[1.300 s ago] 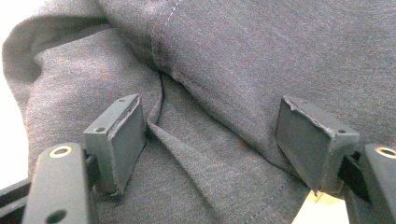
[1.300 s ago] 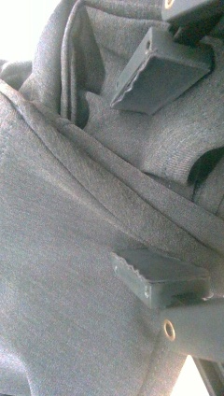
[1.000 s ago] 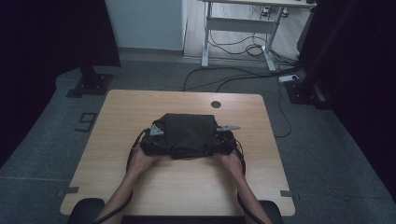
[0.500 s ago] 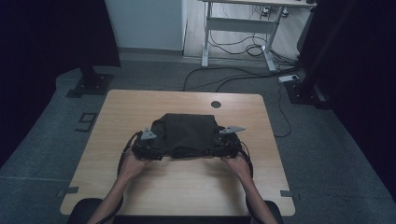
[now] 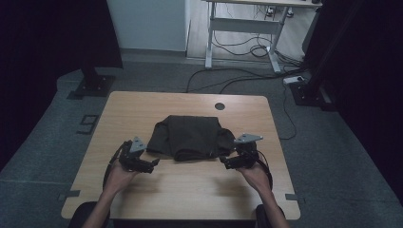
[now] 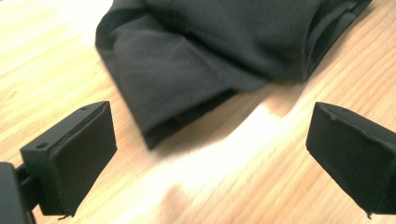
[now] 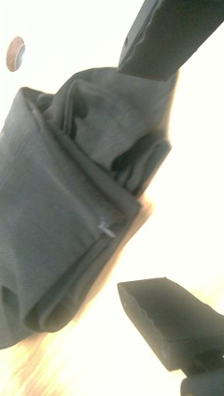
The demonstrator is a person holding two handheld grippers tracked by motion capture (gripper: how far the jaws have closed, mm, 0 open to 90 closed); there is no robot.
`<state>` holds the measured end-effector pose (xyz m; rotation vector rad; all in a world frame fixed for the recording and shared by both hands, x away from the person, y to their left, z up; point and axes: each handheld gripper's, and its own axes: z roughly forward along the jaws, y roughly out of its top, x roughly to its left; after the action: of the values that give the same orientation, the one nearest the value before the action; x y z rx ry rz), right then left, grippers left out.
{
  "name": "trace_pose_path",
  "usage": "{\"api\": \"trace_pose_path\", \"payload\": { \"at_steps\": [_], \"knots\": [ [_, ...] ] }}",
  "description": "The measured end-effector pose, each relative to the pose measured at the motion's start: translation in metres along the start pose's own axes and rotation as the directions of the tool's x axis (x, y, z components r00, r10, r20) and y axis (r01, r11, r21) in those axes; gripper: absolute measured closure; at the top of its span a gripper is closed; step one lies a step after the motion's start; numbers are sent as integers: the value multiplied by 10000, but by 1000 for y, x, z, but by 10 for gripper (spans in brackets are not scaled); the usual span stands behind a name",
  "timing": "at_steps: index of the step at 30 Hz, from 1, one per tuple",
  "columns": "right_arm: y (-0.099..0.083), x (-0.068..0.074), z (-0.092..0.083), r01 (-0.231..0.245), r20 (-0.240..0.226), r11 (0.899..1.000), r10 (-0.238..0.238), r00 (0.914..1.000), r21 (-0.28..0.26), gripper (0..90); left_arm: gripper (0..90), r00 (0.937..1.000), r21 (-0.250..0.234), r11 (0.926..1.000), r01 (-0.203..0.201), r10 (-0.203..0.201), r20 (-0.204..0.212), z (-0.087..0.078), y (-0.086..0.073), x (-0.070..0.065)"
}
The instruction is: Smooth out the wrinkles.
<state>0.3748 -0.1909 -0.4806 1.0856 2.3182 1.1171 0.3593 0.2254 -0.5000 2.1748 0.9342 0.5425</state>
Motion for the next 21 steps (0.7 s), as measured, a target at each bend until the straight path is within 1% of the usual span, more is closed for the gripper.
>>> {"api": "trace_pose_path", "payload": {
  "at_steps": [3,10,15,20,21],
  "knots": [
    [-9,-1,-7,-84,79,9999,83,9999,55,0,14,9999,92,9999,134,-133,-53,-4,-10,2],
    [-35,-9,-15,-332,402,9994,328,9987,90,0,3,9986,442,9978,503,-497,-161,-4,-34,8],
    [-57,-18,-12,-556,759,9978,527,9957,366,0,3,9975,733,9948,707,-702,-101,2,-45,9],
    [-76,-27,-4,-903,964,9945,849,9917,523,0,0,9980,1146,9914,632,-632,-43,13,-51,7],
    [-78,-28,-3,-974,956,9939,921,9912,524,0,0,9969,1106,9910,753,-775,153,14,-52,8]
  ]
}}
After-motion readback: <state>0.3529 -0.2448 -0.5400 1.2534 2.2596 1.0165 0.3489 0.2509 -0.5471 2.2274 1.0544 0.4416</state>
